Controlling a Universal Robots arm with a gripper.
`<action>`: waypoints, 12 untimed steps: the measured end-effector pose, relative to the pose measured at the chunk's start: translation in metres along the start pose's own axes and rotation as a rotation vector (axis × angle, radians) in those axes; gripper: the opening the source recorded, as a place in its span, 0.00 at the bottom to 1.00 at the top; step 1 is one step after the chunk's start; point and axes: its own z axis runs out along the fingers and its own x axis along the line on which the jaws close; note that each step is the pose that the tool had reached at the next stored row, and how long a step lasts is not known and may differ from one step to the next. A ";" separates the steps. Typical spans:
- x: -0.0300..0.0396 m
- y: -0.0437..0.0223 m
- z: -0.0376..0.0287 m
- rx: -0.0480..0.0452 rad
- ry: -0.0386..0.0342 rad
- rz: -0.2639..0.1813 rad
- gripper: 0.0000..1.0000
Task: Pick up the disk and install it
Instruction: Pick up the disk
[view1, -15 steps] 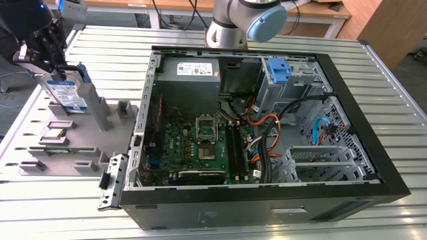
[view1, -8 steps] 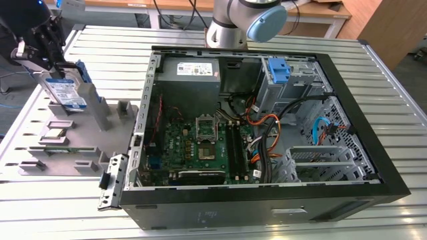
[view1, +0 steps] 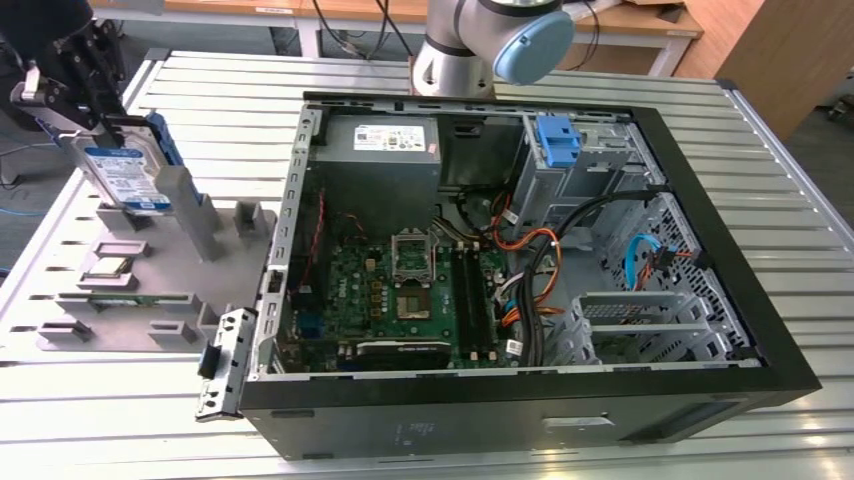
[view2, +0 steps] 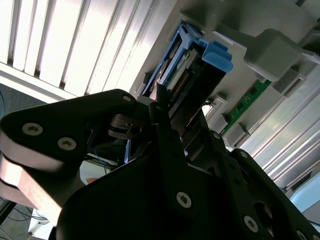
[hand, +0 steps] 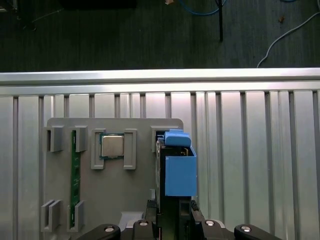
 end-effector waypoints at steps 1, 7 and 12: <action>0.0000 0.0000 0.0000 0.0000 0.0000 0.000 0.35; 0.0000 0.0000 -0.0002 -0.0002 0.0001 0.000 0.35; 0.0000 0.0000 -0.0003 -0.0002 0.0001 0.000 0.35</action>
